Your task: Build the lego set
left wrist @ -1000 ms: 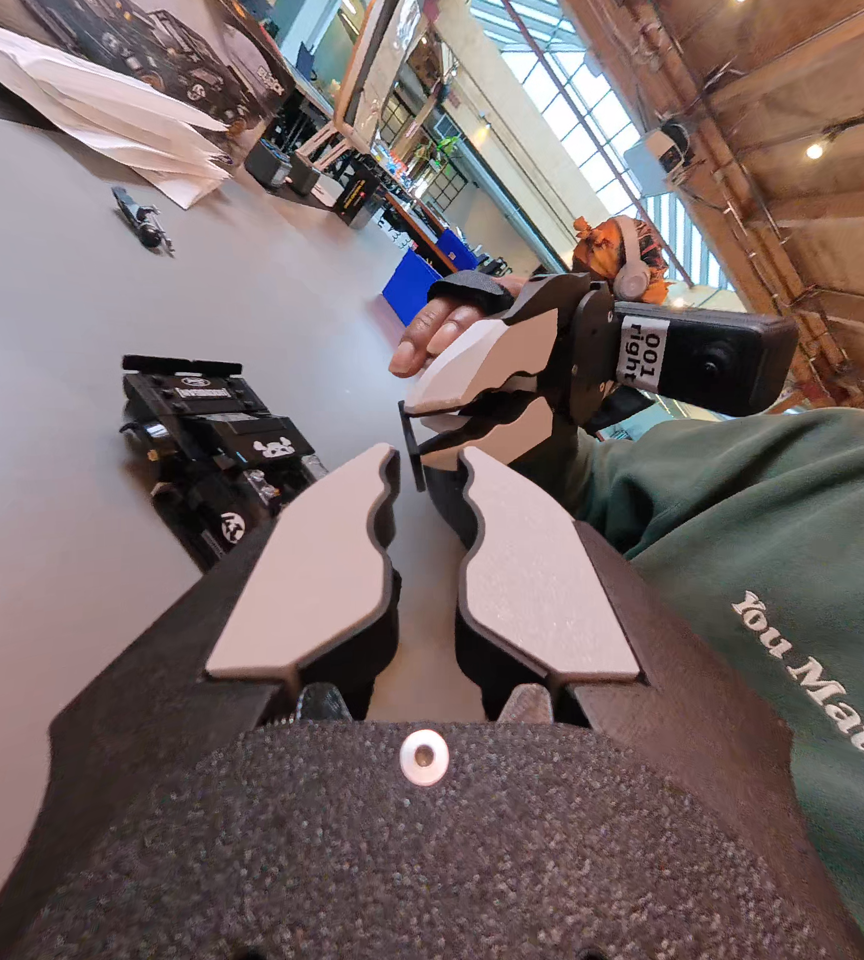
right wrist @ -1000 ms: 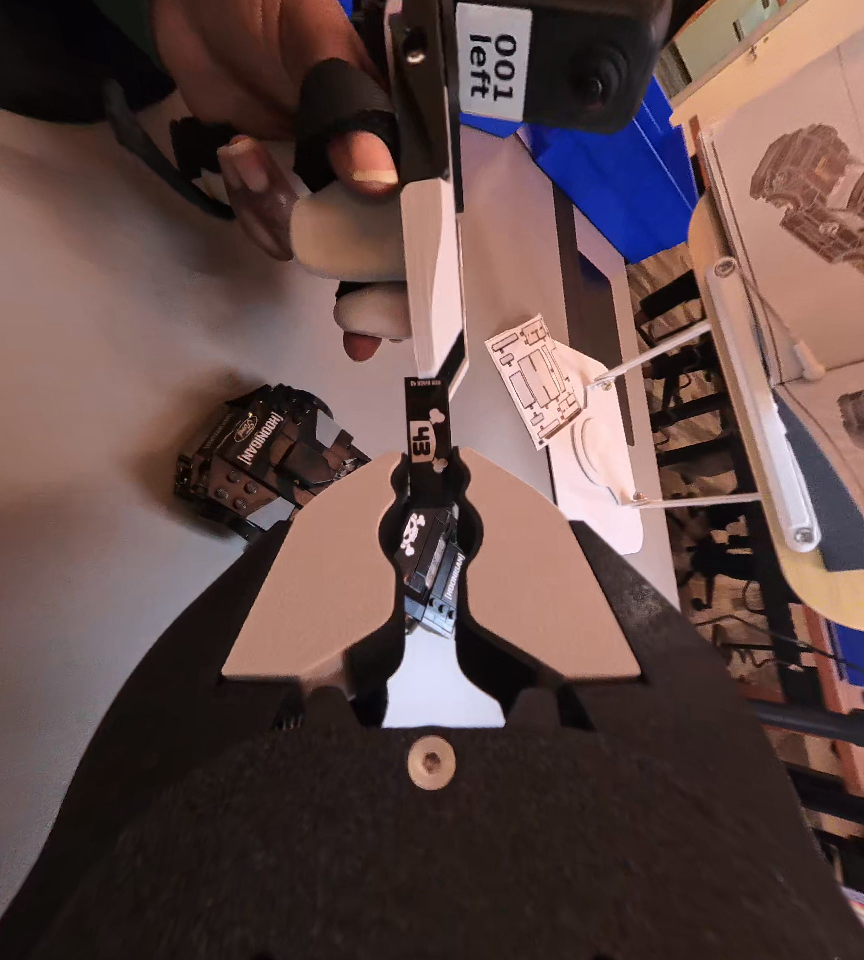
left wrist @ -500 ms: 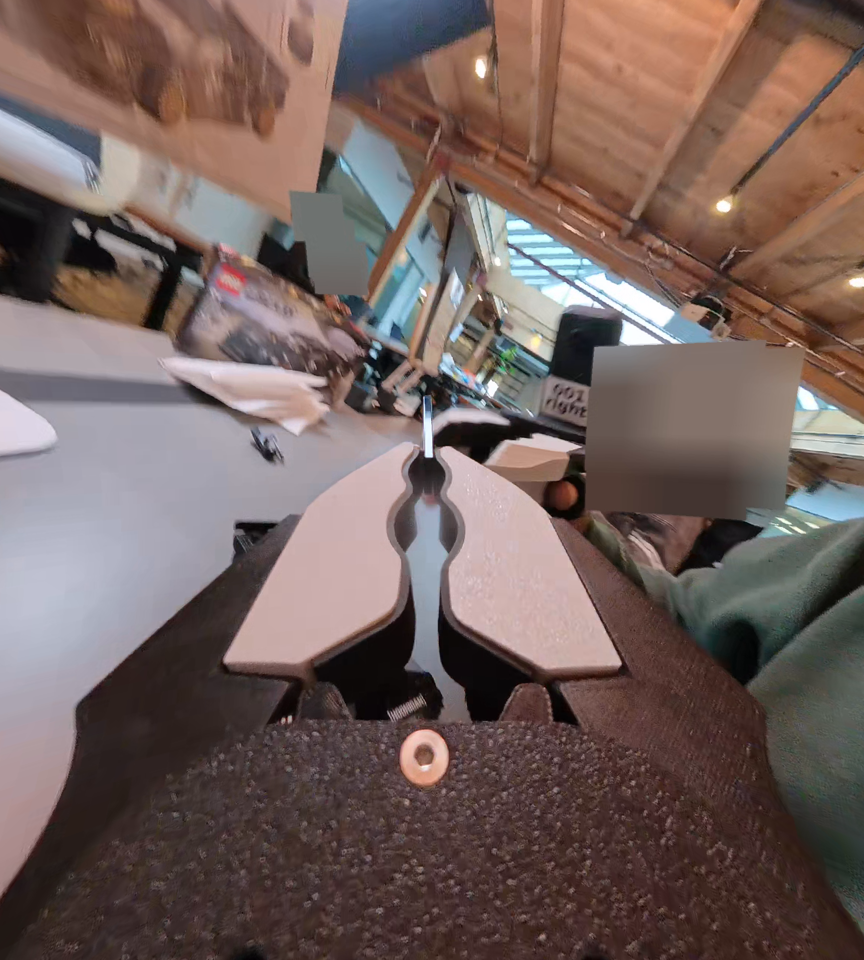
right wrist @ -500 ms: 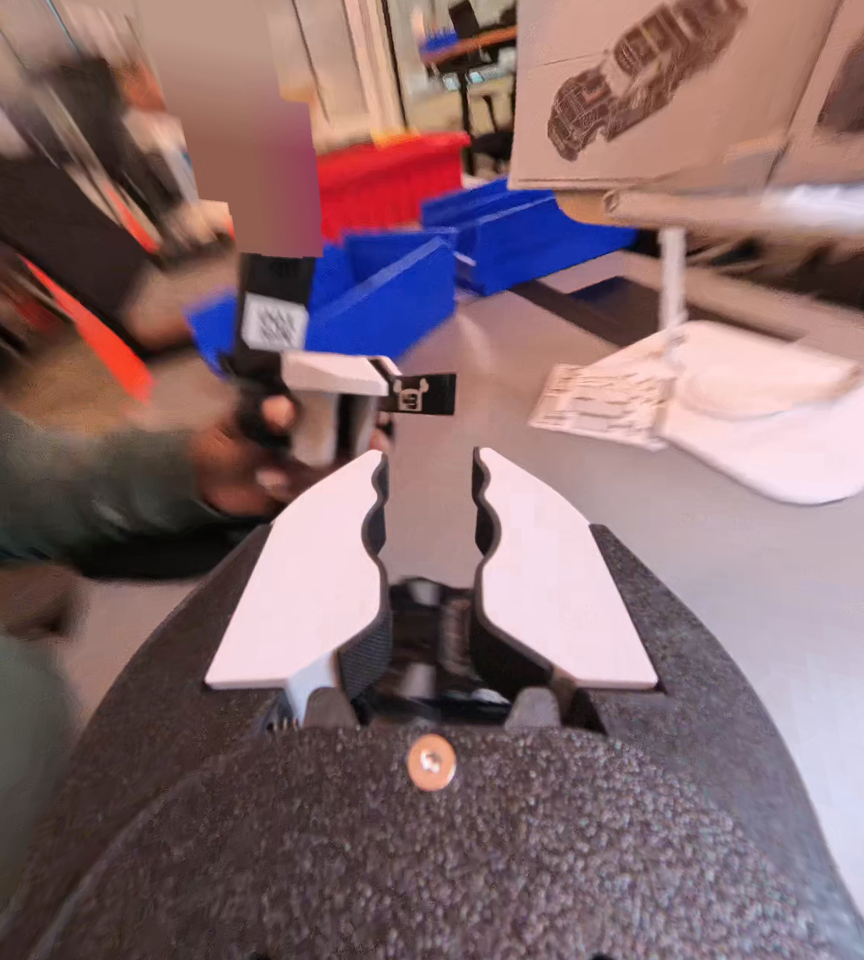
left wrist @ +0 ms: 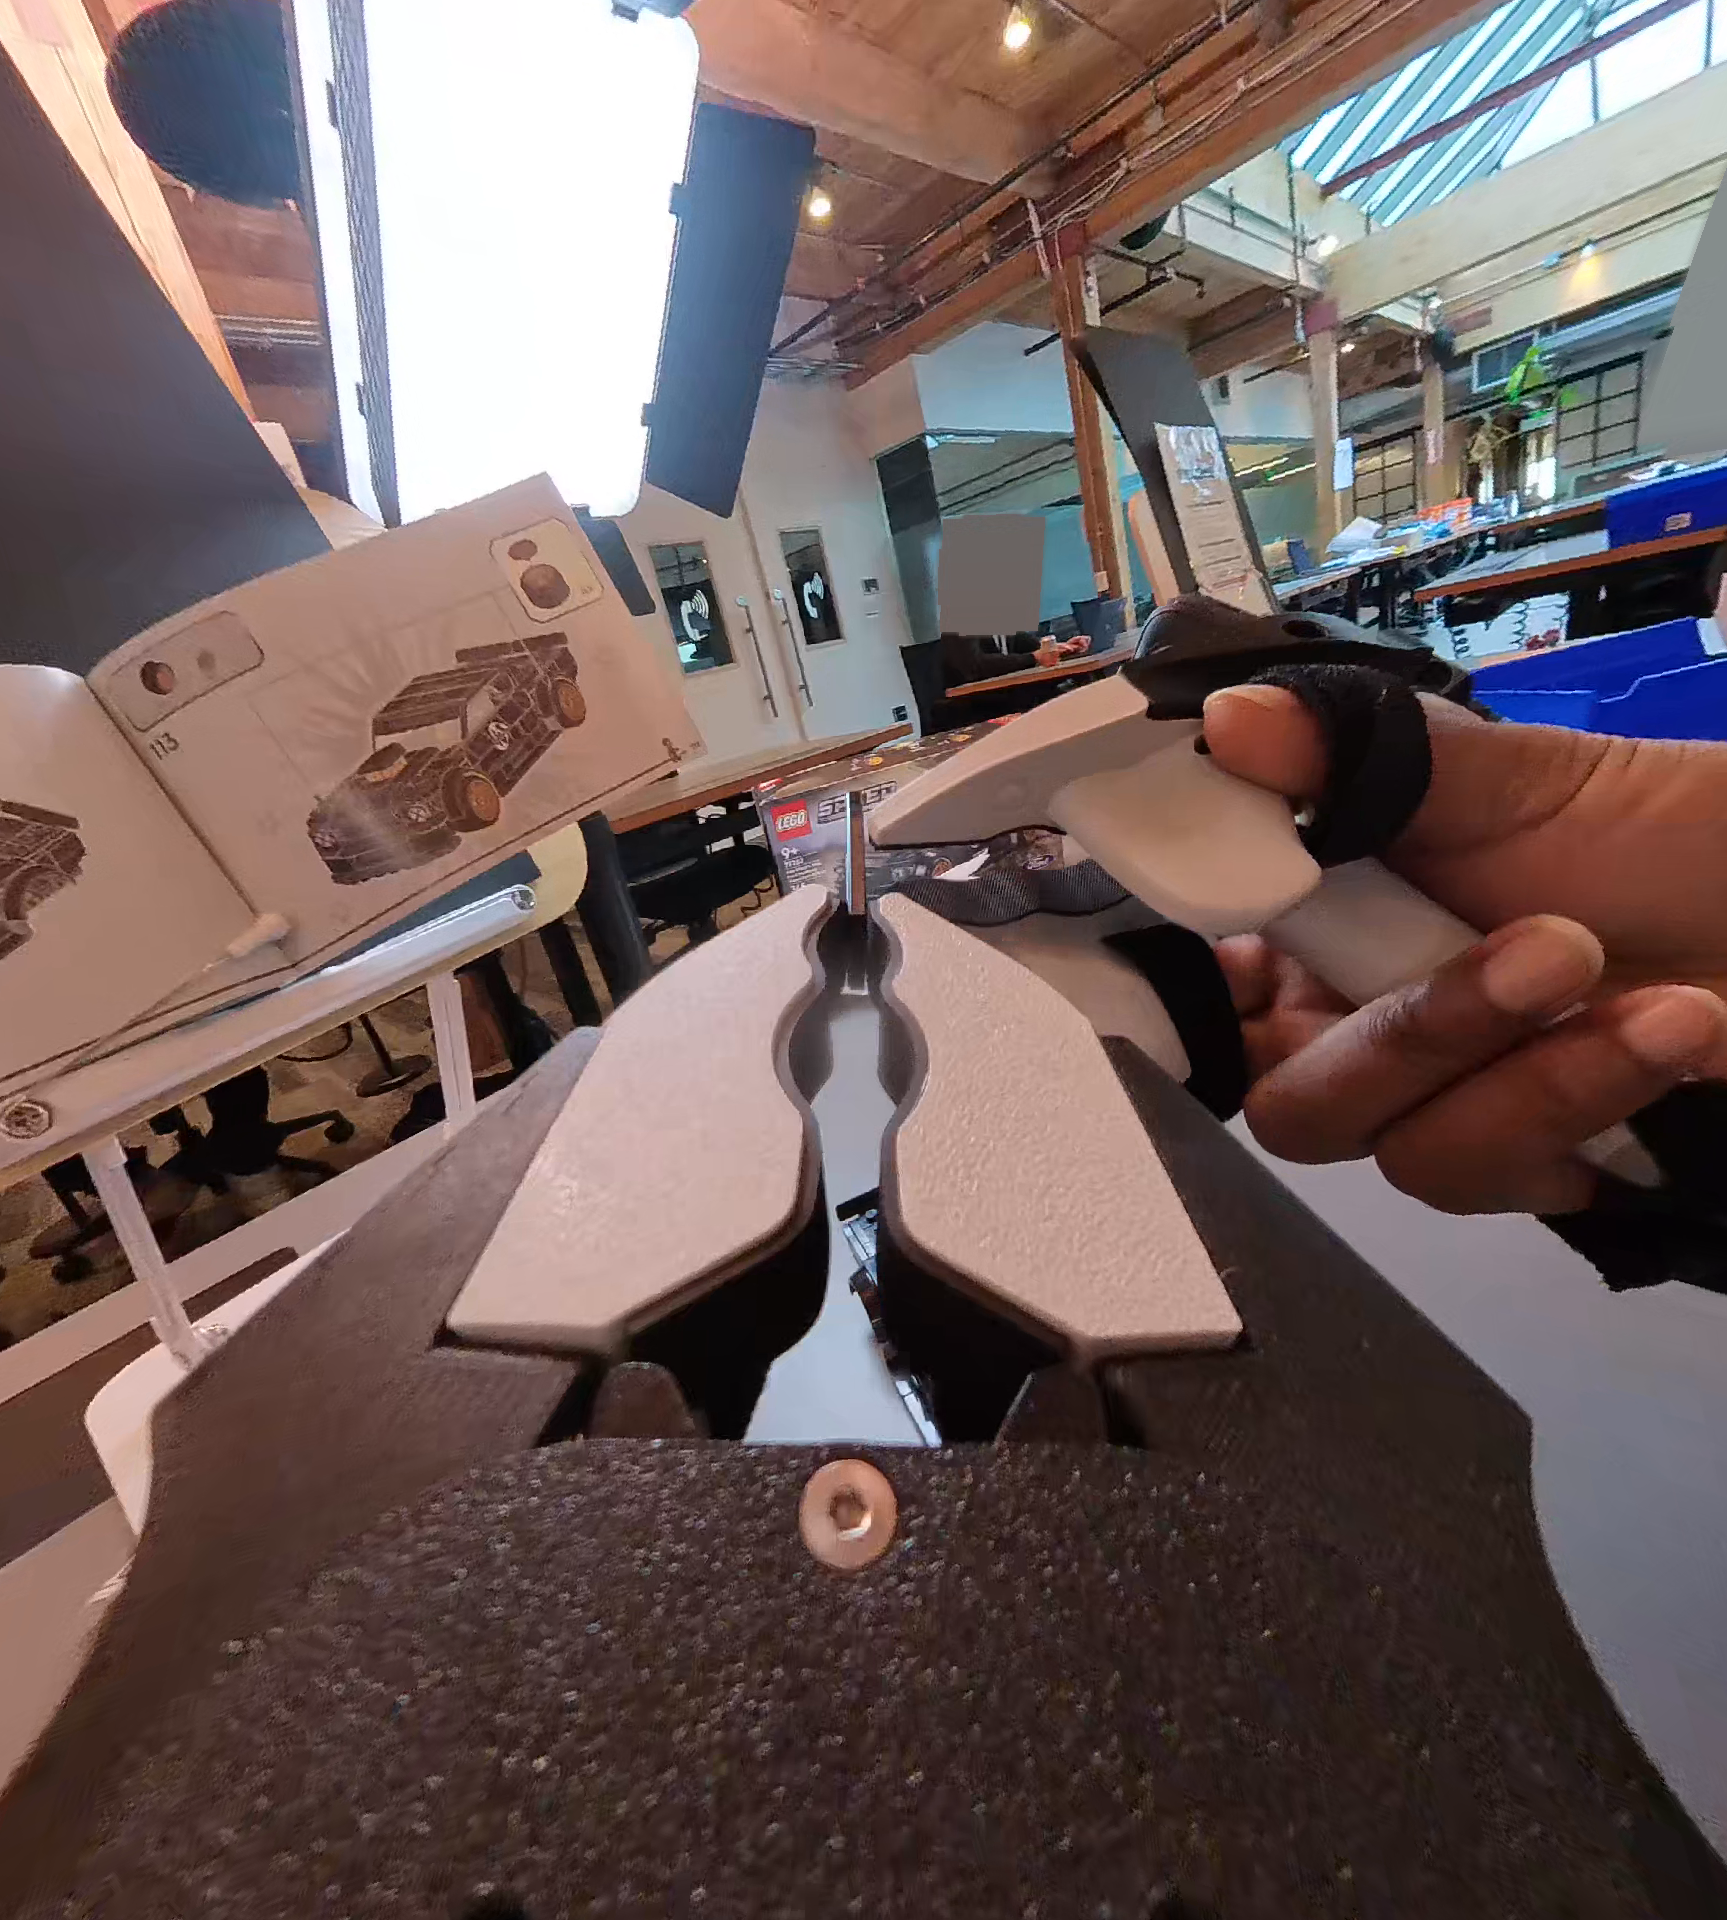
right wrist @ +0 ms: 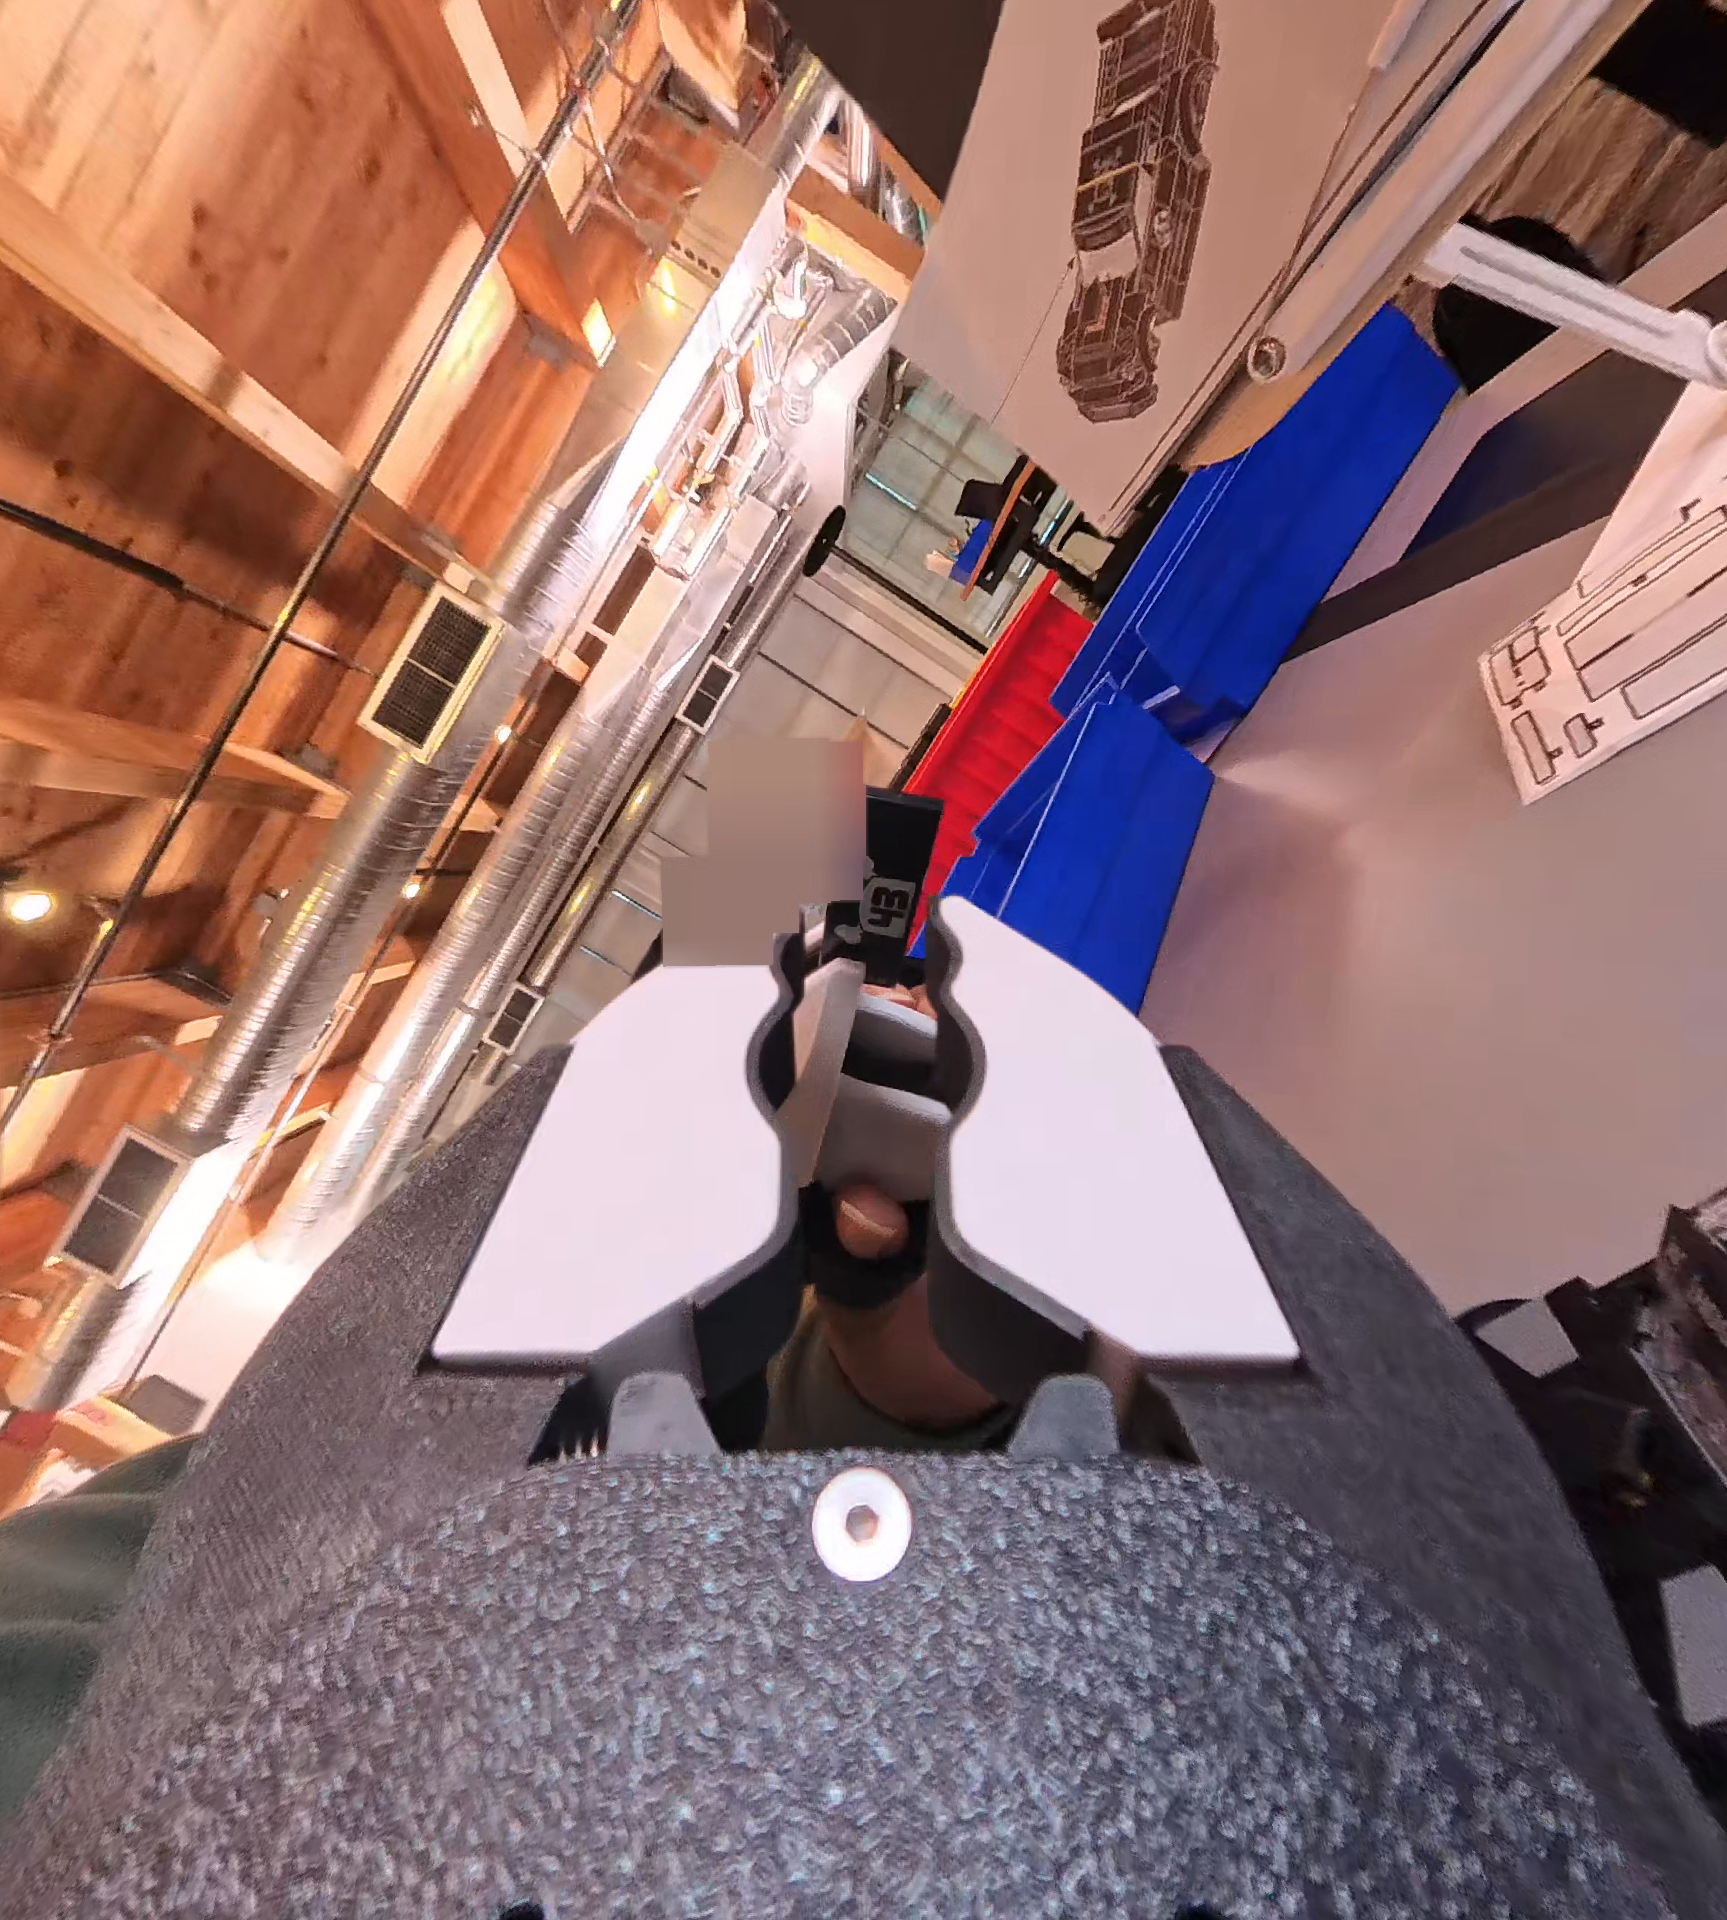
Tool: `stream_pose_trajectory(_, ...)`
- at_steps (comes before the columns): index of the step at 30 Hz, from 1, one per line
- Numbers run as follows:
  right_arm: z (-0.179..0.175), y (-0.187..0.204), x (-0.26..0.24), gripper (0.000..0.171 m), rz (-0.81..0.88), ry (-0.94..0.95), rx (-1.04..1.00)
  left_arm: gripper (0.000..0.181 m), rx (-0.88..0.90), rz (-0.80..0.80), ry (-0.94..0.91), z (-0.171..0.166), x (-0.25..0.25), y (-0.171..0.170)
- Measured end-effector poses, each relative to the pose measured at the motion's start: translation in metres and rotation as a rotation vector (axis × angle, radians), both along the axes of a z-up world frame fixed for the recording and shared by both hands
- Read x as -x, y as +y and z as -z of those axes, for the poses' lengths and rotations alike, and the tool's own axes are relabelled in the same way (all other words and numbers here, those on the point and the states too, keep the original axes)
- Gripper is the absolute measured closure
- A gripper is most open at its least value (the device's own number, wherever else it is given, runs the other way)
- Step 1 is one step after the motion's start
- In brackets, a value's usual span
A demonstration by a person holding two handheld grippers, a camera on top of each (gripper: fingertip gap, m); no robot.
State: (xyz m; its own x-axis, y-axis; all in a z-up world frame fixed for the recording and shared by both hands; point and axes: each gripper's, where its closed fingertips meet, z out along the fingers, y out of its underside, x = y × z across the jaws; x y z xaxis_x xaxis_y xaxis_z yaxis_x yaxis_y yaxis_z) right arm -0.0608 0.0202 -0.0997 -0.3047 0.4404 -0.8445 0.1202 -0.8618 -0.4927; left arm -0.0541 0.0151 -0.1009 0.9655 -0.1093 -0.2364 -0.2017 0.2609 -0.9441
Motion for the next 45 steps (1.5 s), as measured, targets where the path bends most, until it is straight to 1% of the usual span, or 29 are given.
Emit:
stream_pose_trajectory(2, 0.001, 0.001, 0.001, 0.156, 0.013, -0.008, -0.013, 0.178, -0.003, -0.011, 0.015, 0.0, 0.0, -0.001)
stream_pose_trajectory(7, -0.001, 0.001, 0.003, 0.155, 0.005, 0.005, -0.011, 0.178, -0.004, -0.03, 0.03, 0.0, 0.002, -0.002)
stream_pose_trajectory(10, -0.003, 0.001, 0.004, 0.151, 0.004, 0.015, 0.006, 0.178, -0.005, -0.049, 0.053, 0.0, 0.001, -0.003)
stream_pose_trajectory(11, -0.003, 0.001, 0.005, 0.154, 0.007, 0.016, 0.004, 0.178, -0.007, -0.055, 0.059, 0.0, 0.001, -0.003)
stream_pose_trajectory(16, -0.003, 0.003, 0.005, 0.155, 0.0, 0.013, -0.05, 0.177, 0.01, -0.059, 0.09, 0.003, 0.0, -0.001)
stream_pose_trajectory(17, -0.004, 0.004, 0.005, 0.155, -0.023, 0.014, -0.086, 0.176, 0.016, -0.034, 0.074, 0.004, -0.002, -0.001)
stream_pose_trajectory(19, -0.008, 0.01, 0.001, 0.155, -0.104, -0.005, -0.209, 0.158, -0.012, 0.043, -0.033, -0.004, -0.003, -0.006)
stream_pose_trajectory(20, -0.008, 0.016, -0.003, 0.155, -0.142, -0.034, -0.302, 0.152, -0.017, 0.073, -0.11, -0.009, 0.003, -0.009)
stream_pose_trajectory(21, -0.002, 0.023, -0.008, 0.155, -0.176, -0.093, -0.436, 0.15, -0.015, 0.091, -0.178, -0.012, 0.012, -0.01)
stream_pose_trajectory(23, 0.027, 0.042, -0.015, 0.155, -0.245, -0.298, -0.762, 0.156, 0.034, 0.076, -0.239, -0.007, 0.033, -0.008)
stream_pose_trajectory(24, 0.044, 0.051, -0.019, 0.155, -0.292, -0.409, -0.882, 0.159, 0.087, 0.091, -0.237, 0.001, 0.039, -0.004)
stream_pose_trajectory(25, 0.058, 0.056, -0.022, 0.155, -0.36, -0.501, -0.954, 0.165, 0.175, 0.123, -0.245, 0.013, 0.042, 0.003)
stream_pose_trajectory(26, 0.069, 0.057, -0.023, 0.156, -0.434, -0.57, -0.993, 0.166, 0.29, 0.148, -0.274, 0.029, 0.046, 0.01)
stream_pose_trajectory(27, 0.08, 0.057, -0.023, 0.155, -0.5, -0.629, -1.023, 0.163, 0.387, 0.184, -0.304, 0.043, 0.046, 0.016)
stream_pose_trajectory(29, 0.1, 0.055, -0.023, 0.155, -0.624, -0.741, -1.076, 0.161, 0.521, 0.254, -0.329, 0.068, 0.042, 0.023)
stream_pose_trajectory(33, 0.125, 0.043, -0.015, 0.155, -0.763, -0.882, -1.065, 0.159, 0.686, 0.279, -0.225, 0.108, 0.036, 0.027)
stream_pose_trajectory(36, 0.134, 0.044, -0.013, 0.155, -0.792, -0.948, -1.07, 0.16, 0.744, 0.294, -0.172, 0.12, 0.033, 0.033)
stream_pose_trajectory(39, 0.139, 0.049, -0.013, 0.155, -0.788, -0.995, -1.1, 0.16, 0.775, 0.316, -0.135, 0.124, 0.032, 0.042)
stream_pose_trajectory(45, 0.142, 0.051, -0.016, 0.155, -0.812, -1.039, -1.155, 0.163, 0.822, 0.397, -0.148, 0.129, 0.024, 0.058)
